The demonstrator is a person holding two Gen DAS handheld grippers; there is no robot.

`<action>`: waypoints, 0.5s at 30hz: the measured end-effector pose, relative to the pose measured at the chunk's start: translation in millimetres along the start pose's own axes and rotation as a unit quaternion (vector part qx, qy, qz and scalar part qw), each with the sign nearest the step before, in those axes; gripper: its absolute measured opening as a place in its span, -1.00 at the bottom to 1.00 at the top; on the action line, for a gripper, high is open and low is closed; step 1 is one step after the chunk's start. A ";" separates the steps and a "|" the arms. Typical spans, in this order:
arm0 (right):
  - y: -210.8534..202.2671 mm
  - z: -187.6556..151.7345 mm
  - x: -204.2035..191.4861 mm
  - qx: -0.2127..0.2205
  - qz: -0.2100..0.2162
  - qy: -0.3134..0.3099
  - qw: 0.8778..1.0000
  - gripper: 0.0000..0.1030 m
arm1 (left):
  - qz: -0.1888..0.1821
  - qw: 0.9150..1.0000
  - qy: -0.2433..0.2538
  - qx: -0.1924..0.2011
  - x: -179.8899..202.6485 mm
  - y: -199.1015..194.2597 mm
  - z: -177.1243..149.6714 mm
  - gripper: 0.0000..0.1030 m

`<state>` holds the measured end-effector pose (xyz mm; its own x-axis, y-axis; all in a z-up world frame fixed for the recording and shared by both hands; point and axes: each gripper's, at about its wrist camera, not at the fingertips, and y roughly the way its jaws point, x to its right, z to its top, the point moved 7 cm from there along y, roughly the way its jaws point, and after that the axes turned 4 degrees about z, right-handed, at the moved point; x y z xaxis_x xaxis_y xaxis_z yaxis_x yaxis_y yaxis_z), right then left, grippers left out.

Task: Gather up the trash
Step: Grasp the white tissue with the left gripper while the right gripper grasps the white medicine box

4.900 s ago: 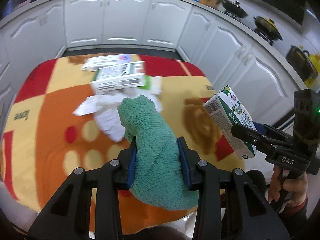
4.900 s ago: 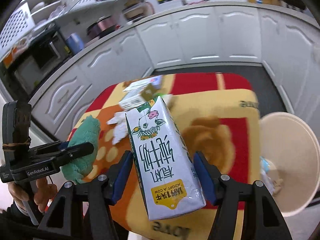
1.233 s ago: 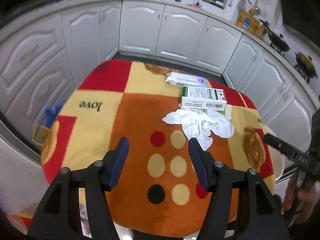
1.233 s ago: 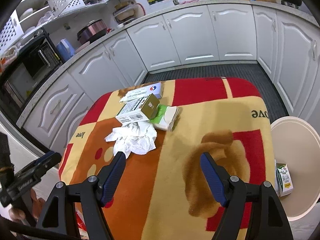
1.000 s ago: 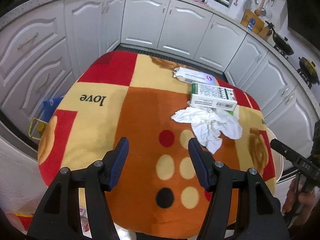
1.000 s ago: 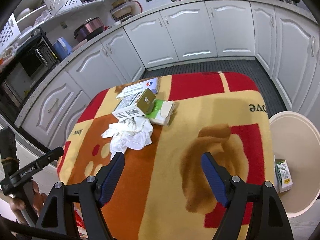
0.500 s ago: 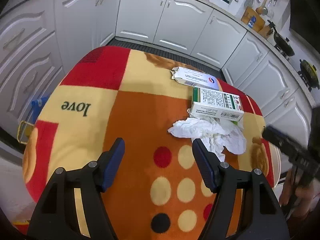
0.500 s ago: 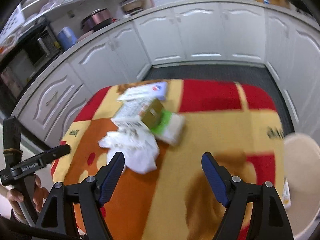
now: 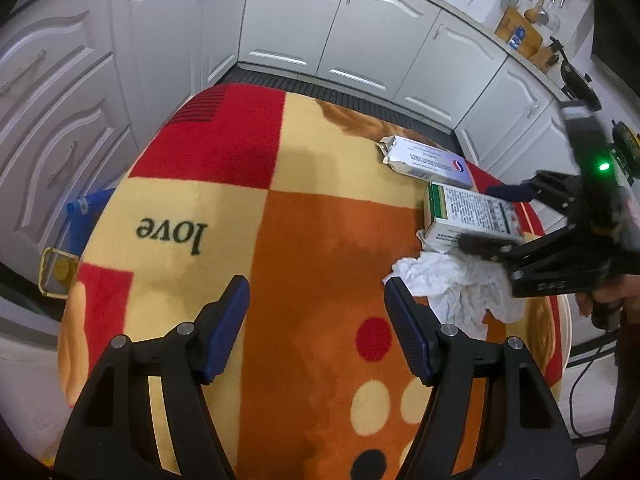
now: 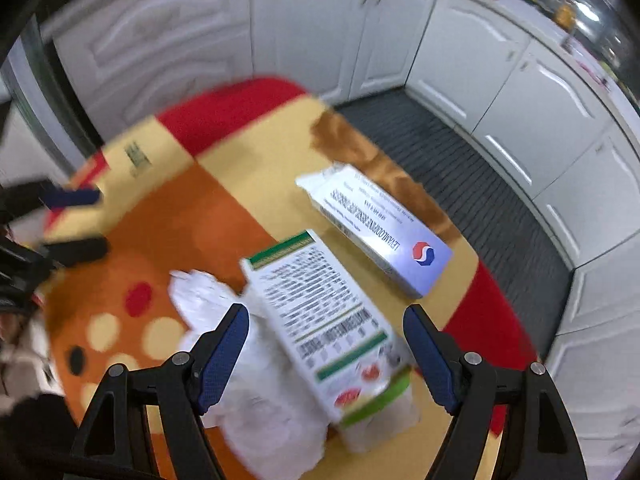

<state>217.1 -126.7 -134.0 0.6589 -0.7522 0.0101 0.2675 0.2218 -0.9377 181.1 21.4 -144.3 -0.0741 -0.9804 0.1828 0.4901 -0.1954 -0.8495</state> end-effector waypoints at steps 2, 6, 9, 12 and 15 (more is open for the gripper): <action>8.5 -1.7 2.6 -0.011 0.001 0.003 1.000 0.44 | -0.002 1.000 0.006 0.003 2.9 1.8 4.7 0.34; -3.7 -10.0 4.0 0.032 0.025 0.038 0.998 0.10 | -0.010 1.000 0.015 0.008 13.0 4.6 9.9 0.34; -27.7 -27.6 8.2 0.066 0.031 0.079 0.994 0.06 | -0.020 1.000 0.016 0.007 20.9 6.9 10.6 0.34; -58.0 -59.5 19.5 0.100 0.028 0.126 0.987 0.06 | -0.036 0.999 0.025 0.004 35.1 9.3 7.6 0.34; -78.3 -97.2 30.0 0.118 0.043 0.197 0.972 0.06 | -0.045 0.998 0.039 -0.005 50.8 14.9 5.1 0.34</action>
<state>147.6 -226.9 -94.0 0.3779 -0.8934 -0.2429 0.4082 0.3963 -0.8224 189.1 -31.2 -145.1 -0.1857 -0.9578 0.2193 0.4702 -0.2826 -0.8361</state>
